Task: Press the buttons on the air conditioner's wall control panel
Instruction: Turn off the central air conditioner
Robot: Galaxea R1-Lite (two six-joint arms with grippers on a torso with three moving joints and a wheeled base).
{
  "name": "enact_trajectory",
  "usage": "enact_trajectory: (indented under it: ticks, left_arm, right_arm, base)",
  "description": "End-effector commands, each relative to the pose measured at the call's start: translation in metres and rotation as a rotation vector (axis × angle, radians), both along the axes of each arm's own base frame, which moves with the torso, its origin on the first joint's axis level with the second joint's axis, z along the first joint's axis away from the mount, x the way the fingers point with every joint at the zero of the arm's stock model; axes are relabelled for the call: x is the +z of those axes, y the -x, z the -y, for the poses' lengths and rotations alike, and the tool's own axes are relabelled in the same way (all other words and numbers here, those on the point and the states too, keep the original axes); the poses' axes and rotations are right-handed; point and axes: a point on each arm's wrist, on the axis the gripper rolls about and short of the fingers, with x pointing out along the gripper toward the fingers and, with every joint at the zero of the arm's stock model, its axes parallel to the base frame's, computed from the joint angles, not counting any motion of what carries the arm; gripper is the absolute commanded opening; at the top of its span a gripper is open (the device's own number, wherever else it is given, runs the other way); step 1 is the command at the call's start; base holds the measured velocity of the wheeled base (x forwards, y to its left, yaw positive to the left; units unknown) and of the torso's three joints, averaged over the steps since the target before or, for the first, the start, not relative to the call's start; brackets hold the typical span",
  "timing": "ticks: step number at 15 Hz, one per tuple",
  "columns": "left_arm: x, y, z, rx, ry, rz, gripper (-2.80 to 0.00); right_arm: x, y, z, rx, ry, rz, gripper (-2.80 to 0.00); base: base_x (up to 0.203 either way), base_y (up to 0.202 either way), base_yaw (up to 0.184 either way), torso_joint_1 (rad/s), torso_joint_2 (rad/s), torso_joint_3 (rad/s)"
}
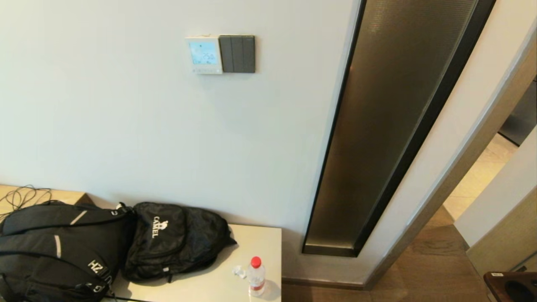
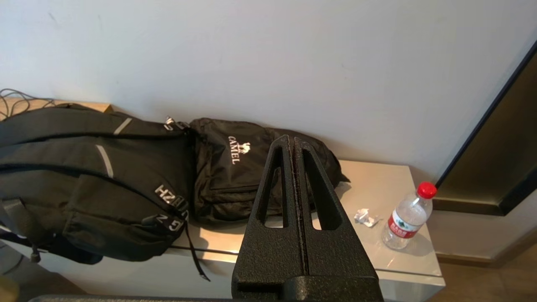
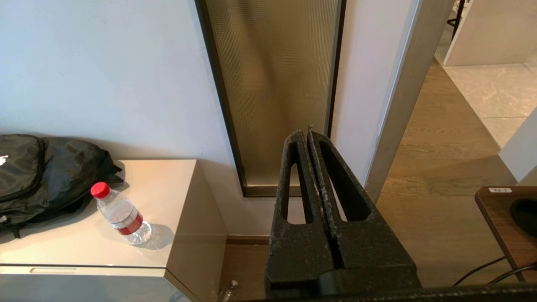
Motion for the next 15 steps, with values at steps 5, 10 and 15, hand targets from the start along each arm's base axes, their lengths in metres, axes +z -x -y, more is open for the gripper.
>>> enact_trajectory:
  ticks: [5, 10, 15]
  left_arm:
    - [0.041, 0.009, 0.001, -0.032, 0.003, 0.092, -2.8]
    - [0.122, -0.028, 0.002, -0.128, 0.006, 0.042, -2.8]
    - [0.189, -0.128, 0.014, -0.213, 0.008, 0.014, -2.8]
  right_arm:
    - [0.0, 0.0, 0.0, 0.0, 0.0, -0.001, -2.8]
    - [0.0, 0.0, 0.0, 0.0, 0.0, -0.001, -2.8]
    - [0.0, 0.0, 0.0, 0.0, 0.0, -0.001, -2.8]
  base:
    - [0.0, 0.0, 0.0, 0.0, 0.0, 0.0]
    - [0.0, 0.0, 0.0, 0.0, 0.0, 0.0]
    - [0.0, 0.0, 0.0, 0.0, 0.0, 0.0]
